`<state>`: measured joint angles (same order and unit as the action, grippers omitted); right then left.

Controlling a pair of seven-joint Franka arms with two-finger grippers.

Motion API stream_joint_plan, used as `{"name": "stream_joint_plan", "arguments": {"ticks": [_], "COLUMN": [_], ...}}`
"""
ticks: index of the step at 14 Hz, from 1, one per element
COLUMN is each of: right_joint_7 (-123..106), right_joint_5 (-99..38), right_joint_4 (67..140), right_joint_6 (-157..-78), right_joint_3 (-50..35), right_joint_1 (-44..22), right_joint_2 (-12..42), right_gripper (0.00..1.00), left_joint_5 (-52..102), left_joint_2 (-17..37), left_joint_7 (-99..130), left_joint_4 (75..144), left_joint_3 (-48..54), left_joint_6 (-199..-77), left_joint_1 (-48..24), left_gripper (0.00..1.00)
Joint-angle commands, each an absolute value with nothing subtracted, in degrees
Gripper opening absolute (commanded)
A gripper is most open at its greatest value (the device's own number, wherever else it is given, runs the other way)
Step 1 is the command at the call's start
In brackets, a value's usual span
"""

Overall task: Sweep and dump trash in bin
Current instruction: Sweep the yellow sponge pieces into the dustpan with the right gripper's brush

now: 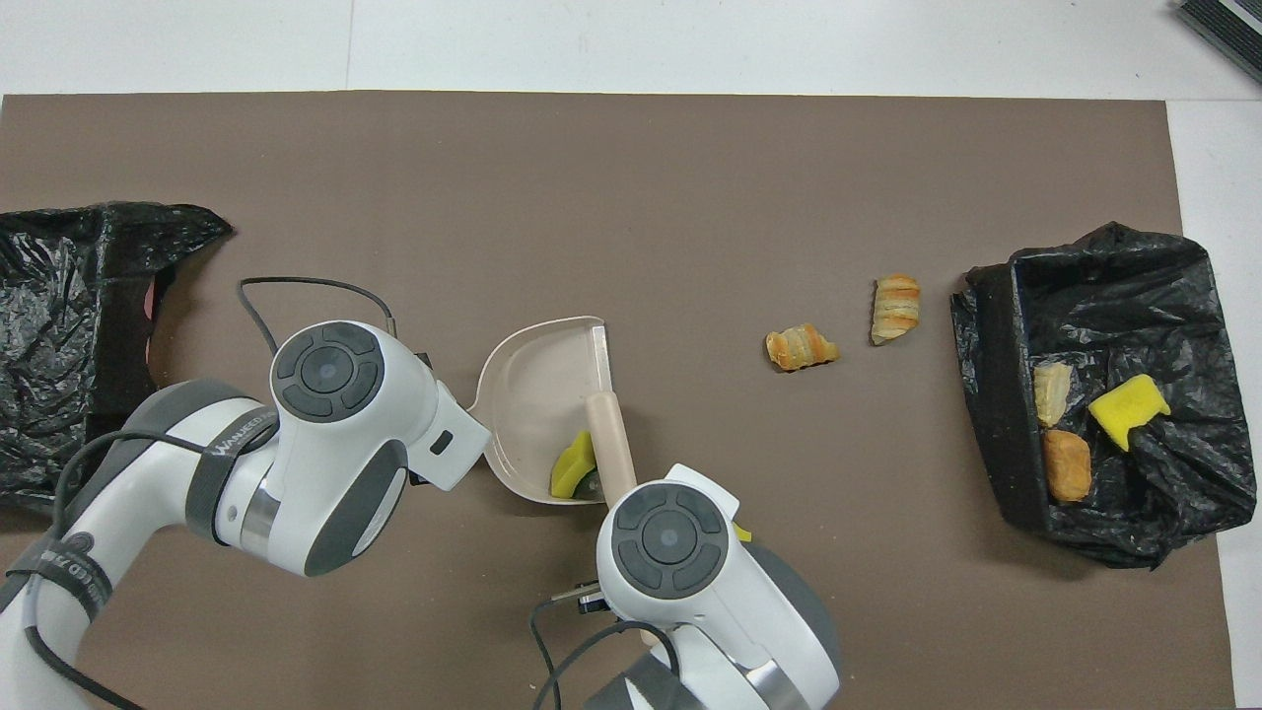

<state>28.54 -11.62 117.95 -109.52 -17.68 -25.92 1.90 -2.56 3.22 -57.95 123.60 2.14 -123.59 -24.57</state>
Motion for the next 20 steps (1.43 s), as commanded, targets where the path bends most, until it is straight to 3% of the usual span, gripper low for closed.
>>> {"name": "stream_joint_plan", "arguments": {"ticks": [1, 5, 14, 20], "right_joint_7": [29.6, 44.3, 64.2, 60.8], "right_joint_5": [-13.1, -12.1, -10.9, -11.9], "right_joint_4": [116.7, 119.6, 137.6, 138.3], "right_joint_6": [-103.6, -96.0, -97.9, -114.5], "right_joint_3": [-17.3, -17.4, -17.8, -17.9], "right_joint_1": [-24.4, -23.2, -25.8, -27.5], "right_joint_2": [0.3, -3.2, -16.6, -8.3], "right_gripper": [0.00, 0.00, 0.00, 0.00], "left_joint_5": [-2.2, -2.2, -2.6, -3.0], "left_joint_2": [2.0, 2.1, 1.3, 0.8], "left_joint_7": [-59.8, -67.4, -69.2, -67.3], "left_joint_4": [125.7, 125.6, 125.9, 126.7], "left_joint_3": [1.5, 1.4, 1.5, 1.5], "left_joint_6": [-125.2, -125.0, -123.9, -123.9], "left_joint_1": [-25.8, -25.2, -28.1, -29.4], "left_gripper": [0.00, 0.00, 0.00, 0.00]}}
